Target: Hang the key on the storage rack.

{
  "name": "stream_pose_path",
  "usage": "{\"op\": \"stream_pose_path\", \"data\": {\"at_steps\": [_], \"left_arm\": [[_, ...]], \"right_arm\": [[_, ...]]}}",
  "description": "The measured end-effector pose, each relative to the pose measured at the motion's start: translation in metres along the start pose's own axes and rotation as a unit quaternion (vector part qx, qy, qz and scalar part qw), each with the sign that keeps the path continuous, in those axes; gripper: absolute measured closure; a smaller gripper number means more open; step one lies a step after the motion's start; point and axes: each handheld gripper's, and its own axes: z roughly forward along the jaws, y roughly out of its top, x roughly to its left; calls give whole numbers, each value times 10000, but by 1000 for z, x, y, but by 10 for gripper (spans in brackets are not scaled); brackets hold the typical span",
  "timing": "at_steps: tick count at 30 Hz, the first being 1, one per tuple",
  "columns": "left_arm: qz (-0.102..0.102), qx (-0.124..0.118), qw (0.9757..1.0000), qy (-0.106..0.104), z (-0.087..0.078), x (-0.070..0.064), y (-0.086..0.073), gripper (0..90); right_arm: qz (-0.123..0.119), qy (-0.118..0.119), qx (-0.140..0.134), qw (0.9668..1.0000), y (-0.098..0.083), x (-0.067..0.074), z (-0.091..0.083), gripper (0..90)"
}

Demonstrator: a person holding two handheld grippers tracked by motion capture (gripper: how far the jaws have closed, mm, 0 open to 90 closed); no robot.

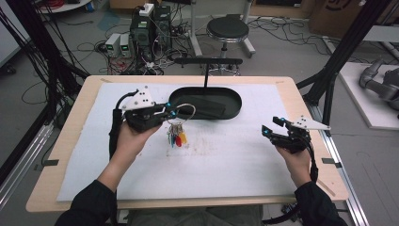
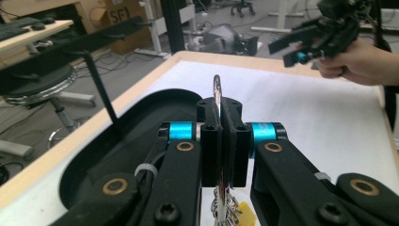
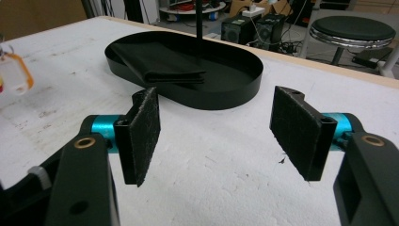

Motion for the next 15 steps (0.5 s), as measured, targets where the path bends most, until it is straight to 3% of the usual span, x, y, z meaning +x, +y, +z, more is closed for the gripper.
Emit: {"op": "stream_pose_path", "data": {"at_steps": [15], "left_arm": [[0,-101,9991,404,9,29,27,864]], "right_arm": [[-12,-5,0,10000,0,0,1,343]]}}
